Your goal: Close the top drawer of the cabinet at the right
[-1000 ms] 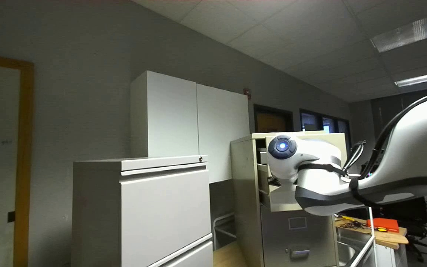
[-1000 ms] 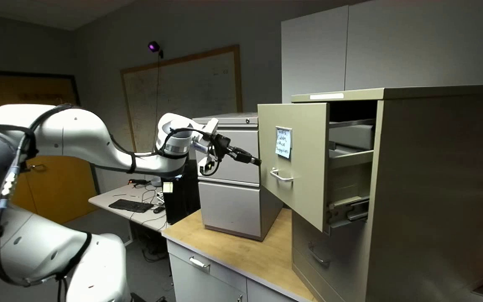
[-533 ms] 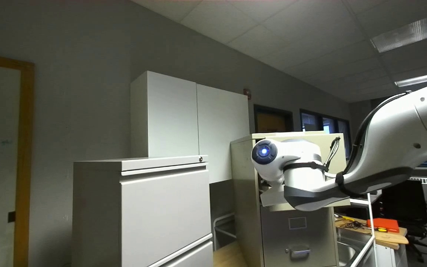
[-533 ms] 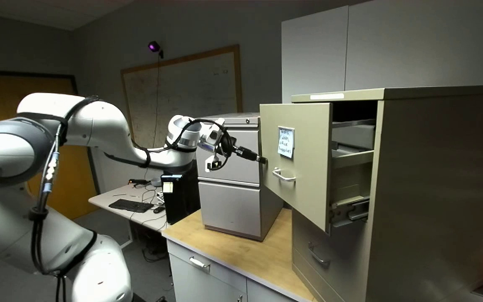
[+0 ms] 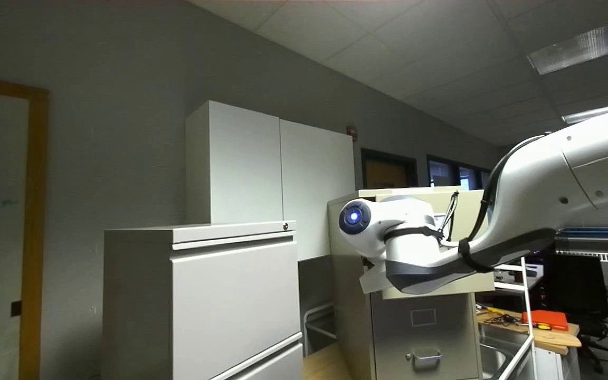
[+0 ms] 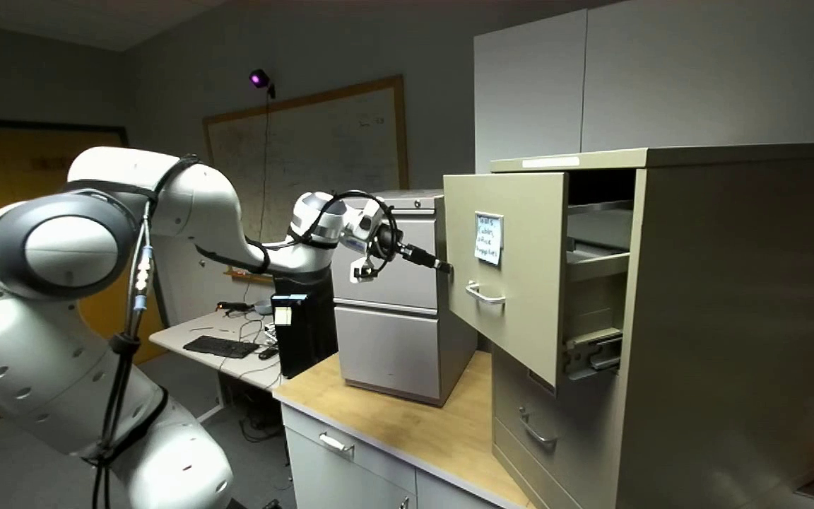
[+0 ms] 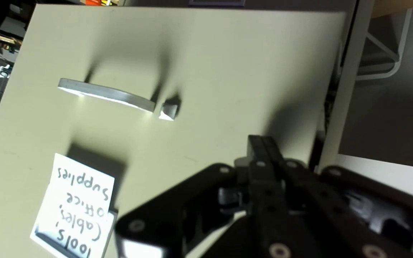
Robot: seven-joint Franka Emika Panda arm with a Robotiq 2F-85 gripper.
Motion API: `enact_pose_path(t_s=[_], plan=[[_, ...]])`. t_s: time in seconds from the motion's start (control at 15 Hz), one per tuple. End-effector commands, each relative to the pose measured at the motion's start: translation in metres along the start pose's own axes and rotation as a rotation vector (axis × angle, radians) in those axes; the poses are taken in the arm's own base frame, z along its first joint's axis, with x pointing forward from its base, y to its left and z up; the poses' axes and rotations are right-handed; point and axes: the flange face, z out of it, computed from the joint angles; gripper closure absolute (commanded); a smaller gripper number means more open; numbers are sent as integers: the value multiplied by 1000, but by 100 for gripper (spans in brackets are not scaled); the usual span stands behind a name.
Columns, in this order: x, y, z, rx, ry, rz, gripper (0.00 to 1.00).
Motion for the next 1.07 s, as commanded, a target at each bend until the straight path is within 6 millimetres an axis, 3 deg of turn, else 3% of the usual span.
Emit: enact_pose_path(t_s=[0.0,1.0], plan=[[25,-45,15,59,15,-18,100],[50,-69,81,-16,-48,-1,100]])
